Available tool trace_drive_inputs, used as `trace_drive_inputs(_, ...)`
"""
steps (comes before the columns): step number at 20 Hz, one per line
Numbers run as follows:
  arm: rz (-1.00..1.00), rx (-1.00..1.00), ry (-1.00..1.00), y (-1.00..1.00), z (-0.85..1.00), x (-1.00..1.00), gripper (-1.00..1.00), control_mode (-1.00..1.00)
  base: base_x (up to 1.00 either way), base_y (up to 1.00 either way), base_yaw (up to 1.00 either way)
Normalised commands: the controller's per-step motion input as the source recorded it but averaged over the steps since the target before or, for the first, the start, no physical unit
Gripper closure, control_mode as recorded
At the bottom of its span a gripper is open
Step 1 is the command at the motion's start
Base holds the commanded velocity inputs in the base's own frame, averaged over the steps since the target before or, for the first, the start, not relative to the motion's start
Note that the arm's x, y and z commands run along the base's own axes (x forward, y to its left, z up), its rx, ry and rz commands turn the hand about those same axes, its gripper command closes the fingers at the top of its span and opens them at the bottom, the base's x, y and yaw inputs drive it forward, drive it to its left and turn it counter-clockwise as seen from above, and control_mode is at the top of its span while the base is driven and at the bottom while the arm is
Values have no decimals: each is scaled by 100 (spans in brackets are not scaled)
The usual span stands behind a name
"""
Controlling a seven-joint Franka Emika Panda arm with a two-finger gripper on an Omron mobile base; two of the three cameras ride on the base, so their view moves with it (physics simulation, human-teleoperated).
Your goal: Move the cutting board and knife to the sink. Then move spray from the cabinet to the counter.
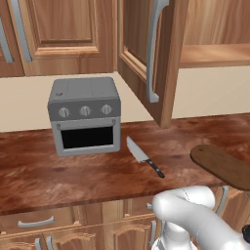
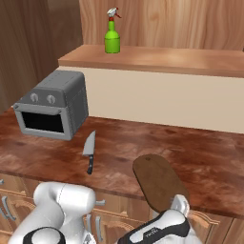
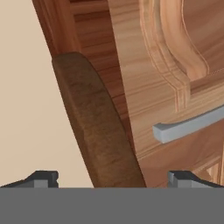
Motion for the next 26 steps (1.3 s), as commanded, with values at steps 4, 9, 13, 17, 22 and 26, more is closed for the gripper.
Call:
trace_drive_inputs(4,0,0,5,5,0,11,-100,-100,0,0,0)
trace_drive_inputs(9,0,0,5,3,0,4,-100,-100,0,0,0)
trace_drive_inputs(13,0,0,1,8,0,13,-100,-100,0,0,0)
trace_drive_inputs(17,0,0,0,14,-1,24,100,-100,0,0,0)
trace_drive_inputs(22,0,0,0,8,-1,7,100,-100,0,0,0)
trace_drive_inputs(26,0,0,0,0,0,0,100,-100,0,0,0)
